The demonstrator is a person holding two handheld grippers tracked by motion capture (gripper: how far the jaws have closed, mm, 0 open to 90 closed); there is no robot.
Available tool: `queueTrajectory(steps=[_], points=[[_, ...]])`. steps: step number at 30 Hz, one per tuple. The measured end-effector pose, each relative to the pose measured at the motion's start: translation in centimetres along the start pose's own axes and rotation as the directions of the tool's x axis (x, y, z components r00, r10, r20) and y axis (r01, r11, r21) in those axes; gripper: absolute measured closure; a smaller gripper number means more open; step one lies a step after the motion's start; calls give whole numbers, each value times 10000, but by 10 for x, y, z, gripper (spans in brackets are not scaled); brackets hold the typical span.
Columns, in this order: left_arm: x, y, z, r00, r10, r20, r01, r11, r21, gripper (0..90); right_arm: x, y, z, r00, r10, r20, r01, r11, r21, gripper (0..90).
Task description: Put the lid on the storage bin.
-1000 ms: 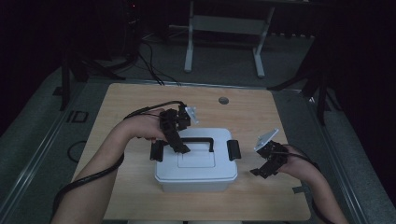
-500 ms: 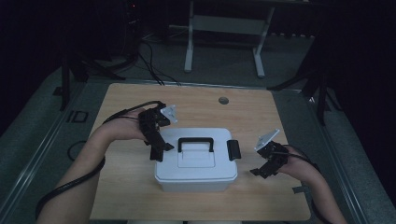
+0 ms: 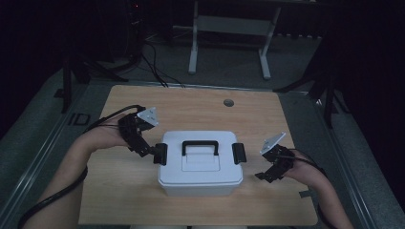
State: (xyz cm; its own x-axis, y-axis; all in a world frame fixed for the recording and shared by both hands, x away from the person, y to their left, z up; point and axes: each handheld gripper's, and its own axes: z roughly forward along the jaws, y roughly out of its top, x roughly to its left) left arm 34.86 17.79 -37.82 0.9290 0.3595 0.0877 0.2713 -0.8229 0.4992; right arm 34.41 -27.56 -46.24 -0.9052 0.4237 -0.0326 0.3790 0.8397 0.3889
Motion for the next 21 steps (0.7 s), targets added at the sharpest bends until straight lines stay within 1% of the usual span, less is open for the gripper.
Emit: queueTrajectory(steps=[1,7,10,12,14,16,17,19,20,21], points=[[0,-3,0,9999,-118,-8,118,9999,-18,102,0,0,0,10000,14,20,-13,10000,-18,146],[2,-24,-2,9987,-509,-57,508,9986,-143,102,1,-1,1,10000,91,4,-91,9999,-87,146],[2,-36,-2,9979,-649,-69,649,9978,-106,102,0,-2,1,9999,102,7,-102,9999,-107,145],[1,-44,-1,9965,-828,-73,827,9965,-128,102,0,-3,1,9999,143,8,-143,9998,-155,146],[1,-51,-1,9963,-852,-141,851,9963,-110,102,0,-4,1,9998,187,-1,-187,9996,-217,146],[1,-59,-1,9947,-1026,-108,1024,9946,-188,102,0,-5,2,9998,187,24,-186,9995,-243,146],[1,-62,0,9941,-1067,-182,1064,9942,-185,102,0,-5,2,9998,203,16,-203,9995,-243,146],[0,-69,1,9931,-1161,-147,1158,9930,-219,102,0,-6,3,9996,280,6,-279,9992,-293,146],[0,-73,1,9928,-1192,-151,1187,9924,-321,102,0,-7,4,9996,291,13,-290,9991,-318,146],[0,-76,2,9912,-1320,-107,1316,9906,-383,102,0,-8,4,9995,325,17,-324,9989,-332,146]])
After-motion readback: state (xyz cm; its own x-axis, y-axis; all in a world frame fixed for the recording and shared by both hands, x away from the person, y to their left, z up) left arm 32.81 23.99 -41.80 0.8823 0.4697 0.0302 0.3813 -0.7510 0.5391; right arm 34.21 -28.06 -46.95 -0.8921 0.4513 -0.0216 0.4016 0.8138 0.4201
